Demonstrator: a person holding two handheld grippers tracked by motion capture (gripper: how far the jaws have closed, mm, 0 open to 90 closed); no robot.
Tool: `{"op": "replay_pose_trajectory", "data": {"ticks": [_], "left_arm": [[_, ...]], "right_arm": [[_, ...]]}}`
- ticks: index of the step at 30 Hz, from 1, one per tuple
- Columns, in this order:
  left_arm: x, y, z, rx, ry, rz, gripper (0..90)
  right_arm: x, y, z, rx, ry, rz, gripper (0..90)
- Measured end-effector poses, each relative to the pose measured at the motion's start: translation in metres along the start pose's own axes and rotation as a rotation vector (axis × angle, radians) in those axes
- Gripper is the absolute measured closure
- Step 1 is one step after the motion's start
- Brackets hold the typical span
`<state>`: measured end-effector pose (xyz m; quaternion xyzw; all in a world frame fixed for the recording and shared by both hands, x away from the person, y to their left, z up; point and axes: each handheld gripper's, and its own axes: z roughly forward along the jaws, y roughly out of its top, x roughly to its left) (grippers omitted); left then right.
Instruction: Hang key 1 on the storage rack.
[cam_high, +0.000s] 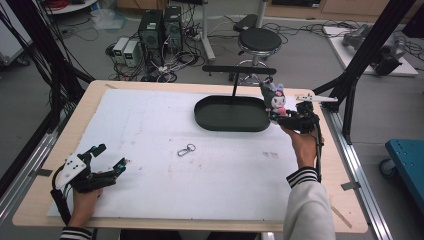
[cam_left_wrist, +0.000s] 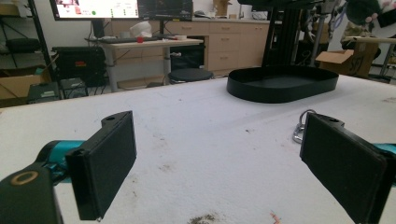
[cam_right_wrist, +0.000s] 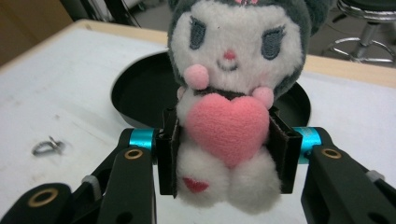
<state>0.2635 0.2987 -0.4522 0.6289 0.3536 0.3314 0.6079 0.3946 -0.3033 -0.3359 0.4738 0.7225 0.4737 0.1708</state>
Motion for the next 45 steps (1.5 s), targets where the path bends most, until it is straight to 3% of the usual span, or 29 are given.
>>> {"op": "replay_pose_trajectory", "data": {"ticks": [12,21,22,45], "left_arm": [[0.000,0.000,0.000,0.001,0.002,0.000,11.2],[0.001,0.000,0.000,-0.002,0.002,-0.008,11.2],[0.000,0.000,0.000,-0.003,0.002,-0.008,11.2],[0.001,0.000,0.001,0.006,0.001,-0.011,11.2]], "right_arm": [[0.005,0.015,-0.001,-0.039,0.022,-0.015,55.3],[0.005,0.029,-0.001,-0.047,0.009,-0.023,55.2],[0.003,0.033,-0.001,-0.050,0.012,-0.008,55.2],[-0.011,0.051,0.009,-0.036,-0.027,-0.005,55.0]]}}
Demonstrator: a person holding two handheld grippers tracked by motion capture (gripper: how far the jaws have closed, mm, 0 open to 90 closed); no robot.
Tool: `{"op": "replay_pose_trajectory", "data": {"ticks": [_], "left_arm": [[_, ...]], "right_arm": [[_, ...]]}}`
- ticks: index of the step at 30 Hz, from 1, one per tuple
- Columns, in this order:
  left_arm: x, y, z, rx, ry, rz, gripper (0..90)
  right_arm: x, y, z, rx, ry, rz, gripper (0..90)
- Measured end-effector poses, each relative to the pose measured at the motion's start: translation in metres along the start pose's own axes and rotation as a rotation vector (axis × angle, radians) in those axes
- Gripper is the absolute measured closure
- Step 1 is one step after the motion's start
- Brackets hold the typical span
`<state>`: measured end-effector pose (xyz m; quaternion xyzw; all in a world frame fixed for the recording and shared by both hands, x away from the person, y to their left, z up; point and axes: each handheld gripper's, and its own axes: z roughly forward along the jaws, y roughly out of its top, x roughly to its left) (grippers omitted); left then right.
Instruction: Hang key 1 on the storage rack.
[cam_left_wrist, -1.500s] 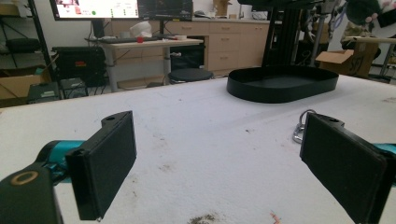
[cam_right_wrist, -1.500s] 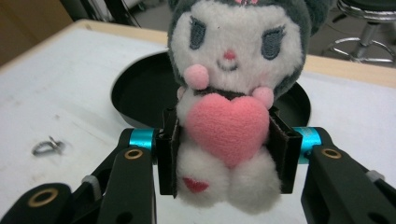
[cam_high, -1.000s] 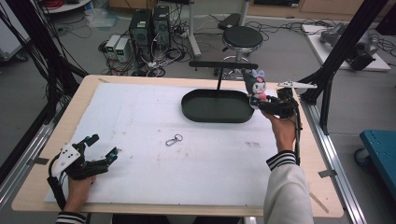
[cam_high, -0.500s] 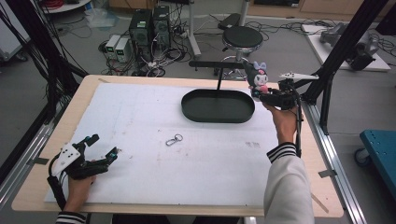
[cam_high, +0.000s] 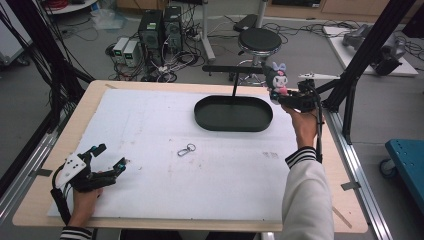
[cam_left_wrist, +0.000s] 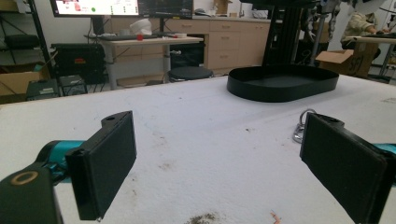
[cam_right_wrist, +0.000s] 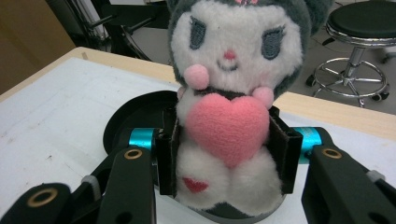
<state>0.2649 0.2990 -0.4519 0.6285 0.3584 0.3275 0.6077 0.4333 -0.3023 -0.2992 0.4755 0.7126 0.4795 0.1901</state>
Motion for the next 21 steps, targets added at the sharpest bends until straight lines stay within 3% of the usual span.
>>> {"op": "replay_pose_trajectory", "data": {"ticks": [11,21], "left_arm": [[0.000,0.000,0.000,0.000,0.000,0.000,11.2],[0.000,0.000,0.000,0.001,0.000,0.000,11.2]], "right_arm": [[-0.007,0.000,0.003,-0.017,-0.011,0.016,54.9],[-0.013,-0.003,0.005,0.006,-0.023,0.038,54.6]]}}
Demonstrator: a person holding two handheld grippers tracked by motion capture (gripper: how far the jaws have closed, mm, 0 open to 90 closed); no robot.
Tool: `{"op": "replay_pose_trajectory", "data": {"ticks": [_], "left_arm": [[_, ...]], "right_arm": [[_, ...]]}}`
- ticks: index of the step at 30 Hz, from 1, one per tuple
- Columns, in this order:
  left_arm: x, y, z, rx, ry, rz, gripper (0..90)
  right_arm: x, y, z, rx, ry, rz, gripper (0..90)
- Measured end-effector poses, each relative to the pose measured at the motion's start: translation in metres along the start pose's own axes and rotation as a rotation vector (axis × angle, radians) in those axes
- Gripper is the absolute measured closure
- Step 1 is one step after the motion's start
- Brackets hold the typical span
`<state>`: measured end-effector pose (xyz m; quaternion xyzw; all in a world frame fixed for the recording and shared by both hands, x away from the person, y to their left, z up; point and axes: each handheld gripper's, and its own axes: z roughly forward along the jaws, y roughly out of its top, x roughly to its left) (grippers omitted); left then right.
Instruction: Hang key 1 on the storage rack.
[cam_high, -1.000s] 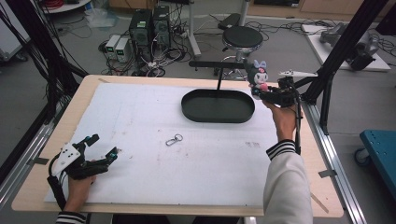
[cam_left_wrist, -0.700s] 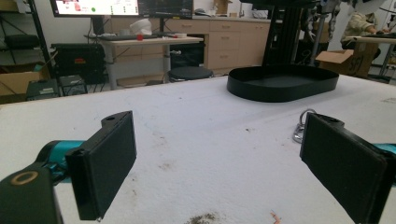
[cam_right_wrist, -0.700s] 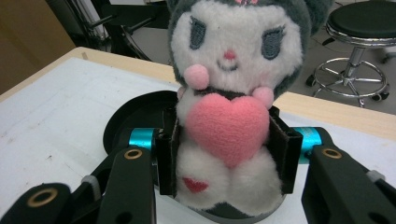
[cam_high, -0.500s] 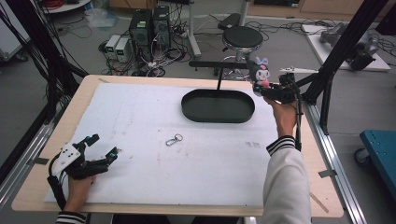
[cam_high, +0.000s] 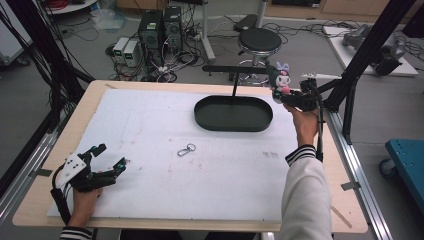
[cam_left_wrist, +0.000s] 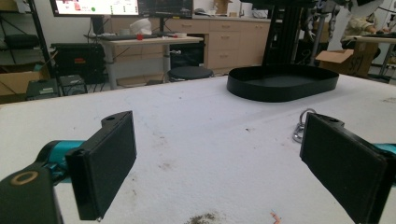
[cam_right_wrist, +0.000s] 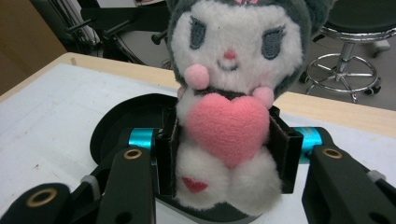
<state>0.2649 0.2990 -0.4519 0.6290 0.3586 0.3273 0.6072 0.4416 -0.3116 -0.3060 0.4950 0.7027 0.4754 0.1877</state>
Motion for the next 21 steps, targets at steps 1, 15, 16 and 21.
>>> {"op": "replay_pose_trajectory", "data": {"ticks": [1,15,16,21], "left_arm": [[0.000,0.000,0.000,0.000,-0.001,0.000,11.2],[0.000,0.000,0.000,-0.001,-0.001,0.001,11.2],[0.000,0.000,0.000,-0.001,-0.001,0.001,11.2],[0.000,0.000,0.000,-0.002,0.000,0.000,11.2]], "right_arm": [[0.000,0.000,0.000,0.000,0.000,0.000,54.6],[-0.011,-0.012,-0.001,0.053,-0.036,0.014,54.4],[-0.013,-0.014,-0.001,0.063,-0.038,0.012,54.4],[-0.013,-0.015,-0.001,0.093,-0.048,0.001,54.4]]}}
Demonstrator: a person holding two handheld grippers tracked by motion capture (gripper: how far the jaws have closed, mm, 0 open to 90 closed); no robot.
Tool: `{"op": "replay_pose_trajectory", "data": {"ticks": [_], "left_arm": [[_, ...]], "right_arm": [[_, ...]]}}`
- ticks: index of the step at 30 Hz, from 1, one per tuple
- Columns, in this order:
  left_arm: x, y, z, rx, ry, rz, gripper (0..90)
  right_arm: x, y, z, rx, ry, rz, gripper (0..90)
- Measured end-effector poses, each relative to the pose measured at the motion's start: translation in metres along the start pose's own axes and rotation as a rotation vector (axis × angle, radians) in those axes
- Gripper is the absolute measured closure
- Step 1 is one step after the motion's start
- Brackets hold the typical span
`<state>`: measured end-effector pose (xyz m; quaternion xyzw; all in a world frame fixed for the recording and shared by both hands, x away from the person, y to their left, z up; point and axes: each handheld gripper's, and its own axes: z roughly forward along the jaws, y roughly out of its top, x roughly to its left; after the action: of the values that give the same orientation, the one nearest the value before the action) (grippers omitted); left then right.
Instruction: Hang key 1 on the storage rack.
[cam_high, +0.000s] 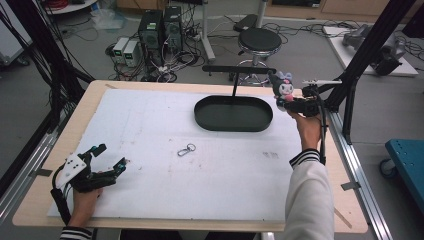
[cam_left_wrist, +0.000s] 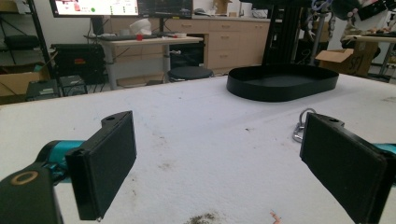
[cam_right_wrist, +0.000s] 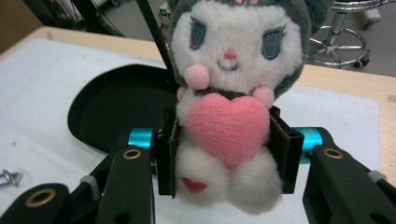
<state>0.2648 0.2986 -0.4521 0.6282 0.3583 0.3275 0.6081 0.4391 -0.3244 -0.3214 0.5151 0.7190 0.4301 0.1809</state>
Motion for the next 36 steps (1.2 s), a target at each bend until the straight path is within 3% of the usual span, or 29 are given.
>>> {"op": "replay_pose_trajectory", "data": {"ticks": [26,36], "left_arm": [[0.000,0.000,0.000,0.003,-0.001,0.004,11.2],[0.000,0.000,0.000,0.002,-0.001,0.002,11.2]], "right_arm": [[-0.004,-0.018,0.025,0.054,-0.006,-0.013,54.1],[-0.005,-0.020,0.039,0.048,-0.002,-0.009,54.1]]}}
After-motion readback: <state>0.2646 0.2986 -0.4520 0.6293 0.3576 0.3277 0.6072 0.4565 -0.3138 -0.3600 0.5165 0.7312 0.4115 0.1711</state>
